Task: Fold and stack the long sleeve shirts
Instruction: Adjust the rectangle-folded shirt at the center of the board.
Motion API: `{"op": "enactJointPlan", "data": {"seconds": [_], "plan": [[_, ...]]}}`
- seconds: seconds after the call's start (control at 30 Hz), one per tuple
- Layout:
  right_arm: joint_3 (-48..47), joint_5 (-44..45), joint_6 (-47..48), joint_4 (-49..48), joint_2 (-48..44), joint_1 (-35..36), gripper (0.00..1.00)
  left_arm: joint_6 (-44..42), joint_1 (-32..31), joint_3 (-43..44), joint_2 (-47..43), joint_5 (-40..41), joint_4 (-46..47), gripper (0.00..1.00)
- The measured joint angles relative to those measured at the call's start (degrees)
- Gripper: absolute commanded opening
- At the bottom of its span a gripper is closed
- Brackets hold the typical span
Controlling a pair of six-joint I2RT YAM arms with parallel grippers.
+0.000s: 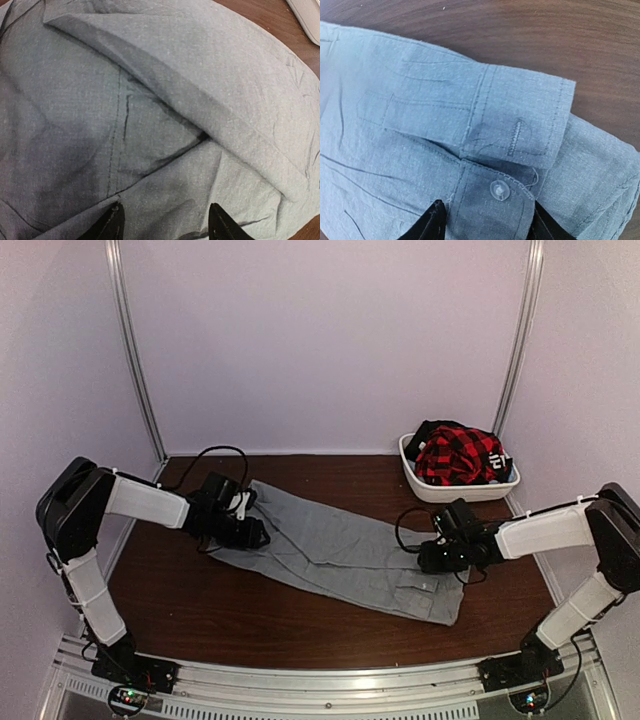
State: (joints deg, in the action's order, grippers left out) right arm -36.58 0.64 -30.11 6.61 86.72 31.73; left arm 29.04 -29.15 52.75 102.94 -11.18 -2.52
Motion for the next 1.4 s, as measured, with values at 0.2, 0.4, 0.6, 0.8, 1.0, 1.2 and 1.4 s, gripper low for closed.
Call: {"op": "enactJointPlan", "data": {"seconds": [0.2, 0.4, 0.6, 0.8, 1.0, 1.2, 1.4], "plan": [[4.4, 2.9, -8.1, -2.5, -3.6, 9.1, 0.59, -3.7, 2.2, 17.7, 12.9, 1.0, -3.6, 0.59], [4.6, 3.7, -16.3, -3.4, -3.9, 23.5, 0.62, -5.3, 4.5, 31.4, 22.1, 1.7, -5.5, 0.62], [-1.0, 4.3, -17.1, 1.9, -2.5, 32.2, 0.74, -5.4, 6.7, 35.5, 23.1, 3.0, -8.3, 0.73], [-8.0, 8.7, -12.1, 6.7, -2.9, 31.6, 0.83, -4.5, 6.8, 25.3, 14.3, 4.2, -5.8, 0.98], [-19.0, 10.0, -2.8, 7.3, 2.6, 28.2, 0.83, 0.2, 6.8, 9.2, -2.4, 2.5, 2.8, 0.98], [-36.0, 5.9, 6.6, 5.8, 17.0, 22.6, 0.8, 4.2, 6.8, -3.4, -15.1, -1.4, 8.6, 0.95], [-58.4, -3.3, 11.8, 5.1, 35.2, 17.6, 0.8, 5.2, 6.4, -8.9, -23.3, -3.1, 9.5, 0.94]]}}
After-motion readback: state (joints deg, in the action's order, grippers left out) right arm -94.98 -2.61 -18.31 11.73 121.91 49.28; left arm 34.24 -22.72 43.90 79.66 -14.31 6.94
